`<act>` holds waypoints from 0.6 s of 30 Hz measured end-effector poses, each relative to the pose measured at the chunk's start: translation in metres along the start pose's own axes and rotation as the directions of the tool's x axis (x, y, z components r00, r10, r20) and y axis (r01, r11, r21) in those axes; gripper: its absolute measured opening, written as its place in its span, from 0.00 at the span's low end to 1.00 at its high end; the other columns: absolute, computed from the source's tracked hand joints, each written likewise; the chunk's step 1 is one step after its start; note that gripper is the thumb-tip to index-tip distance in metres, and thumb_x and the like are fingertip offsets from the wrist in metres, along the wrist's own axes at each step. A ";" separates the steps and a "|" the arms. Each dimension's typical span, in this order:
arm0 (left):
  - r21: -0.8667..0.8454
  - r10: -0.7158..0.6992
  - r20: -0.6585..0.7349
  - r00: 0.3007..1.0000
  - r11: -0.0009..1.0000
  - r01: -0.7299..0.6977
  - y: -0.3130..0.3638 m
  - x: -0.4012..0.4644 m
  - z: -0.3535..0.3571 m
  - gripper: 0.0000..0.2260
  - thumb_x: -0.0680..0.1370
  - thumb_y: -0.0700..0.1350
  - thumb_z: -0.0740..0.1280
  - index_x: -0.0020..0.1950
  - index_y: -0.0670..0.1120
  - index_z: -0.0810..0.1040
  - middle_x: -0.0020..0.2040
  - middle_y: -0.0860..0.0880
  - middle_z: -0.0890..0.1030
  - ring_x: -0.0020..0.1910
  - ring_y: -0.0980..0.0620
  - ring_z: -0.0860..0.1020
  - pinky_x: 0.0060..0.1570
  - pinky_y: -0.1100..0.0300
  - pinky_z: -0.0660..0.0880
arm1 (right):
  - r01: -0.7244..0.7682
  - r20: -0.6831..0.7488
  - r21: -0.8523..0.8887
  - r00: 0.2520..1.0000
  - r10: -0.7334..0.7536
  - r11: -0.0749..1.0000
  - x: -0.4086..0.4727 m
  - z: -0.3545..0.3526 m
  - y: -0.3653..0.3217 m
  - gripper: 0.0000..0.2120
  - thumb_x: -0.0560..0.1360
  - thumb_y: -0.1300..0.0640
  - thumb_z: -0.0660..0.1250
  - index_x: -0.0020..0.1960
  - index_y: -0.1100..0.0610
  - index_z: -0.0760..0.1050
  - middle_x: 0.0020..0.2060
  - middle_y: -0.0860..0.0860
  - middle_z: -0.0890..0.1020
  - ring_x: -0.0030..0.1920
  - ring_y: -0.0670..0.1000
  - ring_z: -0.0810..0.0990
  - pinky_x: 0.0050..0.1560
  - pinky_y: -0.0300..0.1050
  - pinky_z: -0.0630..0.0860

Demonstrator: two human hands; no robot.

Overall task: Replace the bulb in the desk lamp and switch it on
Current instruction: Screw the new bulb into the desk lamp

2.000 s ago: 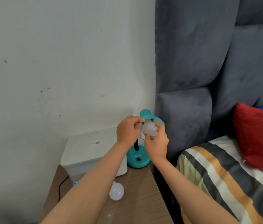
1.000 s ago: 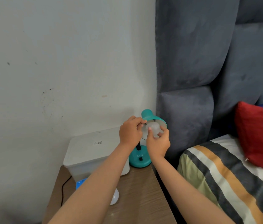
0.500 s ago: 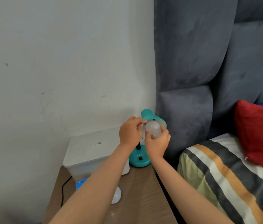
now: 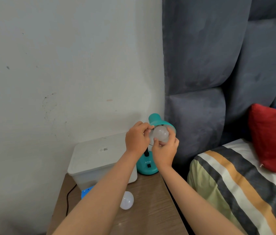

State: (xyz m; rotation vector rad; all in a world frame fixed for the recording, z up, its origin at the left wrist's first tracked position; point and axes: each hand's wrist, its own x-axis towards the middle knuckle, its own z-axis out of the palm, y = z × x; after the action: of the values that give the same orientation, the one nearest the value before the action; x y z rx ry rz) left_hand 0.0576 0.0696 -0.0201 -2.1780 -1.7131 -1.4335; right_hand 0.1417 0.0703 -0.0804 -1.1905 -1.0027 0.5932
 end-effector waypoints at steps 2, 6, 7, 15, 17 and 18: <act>0.001 0.008 0.000 1.000 1.000 -0.008 0.000 0.000 0.000 0.06 0.75 0.39 0.66 0.45 0.47 0.82 0.39 0.49 0.79 0.35 0.53 0.74 0.31 0.67 0.66 | -0.010 -0.006 -0.009 1.000 0.010 1.000 0.000 -0.002 0.001 0.25 0.72 0.62 0.70 0.66 0.53 0.67 0.57 0.56 0.71 0.42 0.52 0.81 0.39 0.24 0.72; -0.015 0.026 0.002 1.000 1.000 -0.026 -0.002 0.001 0.001 0.06 0.75 0.38 0.66 0.45 0.47 0.82 0.39 0.50 0.79 0.35 0.53 0.75 0.33 0.63 0.71 | -0.087 -0.031 0.033 0.996 0.088 0.996 0.002 -0.004 -0.001 0.26 0.73 0.52 0.70 0.67 0.56 0.65 0.59 0.58 0.75 0.42 0.48 0.80 0.41 0.30 0.73; -0.031 0.030 0.009 0.999 0.999 -0.030 -0.002 0.001 0.002 0.06 0.75 0.38 0.66 0.45 0.46 0.82 0.39 0.50 0.78 0.35 0.54 0.74 0.34 0.64 0.71 | -0.085 -0.036 0.039 0.996 0.087 0.996 0.002 -0.003 -0.002 0.27 0.73 0.52 0.70 0.67 0.57 0.65 0.60 0.59 0.73 0.44 0.49 0.80 0.42 0.34 0.75; -0.229 -0.053 0.017 0.998 0.972 0.055 -0.003 0.001 0.008 0.09 0.75 0.34 0.65 0.47 0.46 0.81 0.42 0.51 0.75 0.40 0.60 0.74 0.44 0.76 0.70 | -0.008 -0.005 0.006 1.000 0.008 1.000 0.003 -0.003 0.000 0.24 0.72 0.63 0.69 0.65 0.52 0.67 0.54 0.52 0.68 0.44 0.56 0.82 0.41 0.28 0.72; -0.241 -0.055 0.017 0.998 0.969 0.058 -0.002 0.002 0.009 0.09 0.75 0.34 0.65 0.46 0.46 0.81 0.42 0.51 0.75 0.40 0.59 0.75 0.45 0.75 0.71 | 0.000 -0.004 0.005 1.000 0.000 1.000 0.004 -0.007 0.000 0.24 0.72 0.61 0.70 0.65 0.52 0.67 0.54 0.52 0.69 0.45 0.54 0.82 0.40 0.27 0.71; -0.246 -0.056 0.017 0.998 0.968 0.059 -0.002 0.001 0.009 0.09 0.75 0.34 0.65 0.46 0.46 0.81 0.42 0.50 0.75 0.40 0.59 0.75 0.45 0.75 0.71 | 0.001 -0.004 0.004 1.000 -0.001 1.000 0.005 -0.008 0.000 0.24 0.73 0.59 0.70 0.66 0.53 0.67 0.55 0.53 0.70 0.46 0.54 0.81 0.40 0.27 0.71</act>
State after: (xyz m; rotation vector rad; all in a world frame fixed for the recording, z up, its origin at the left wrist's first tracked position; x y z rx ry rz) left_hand 0.0618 0.0763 -0.0256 -2.2709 -1.6958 -1.7391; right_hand 0.1505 0.0706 -0.0796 -1.1873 -0.9989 0.5916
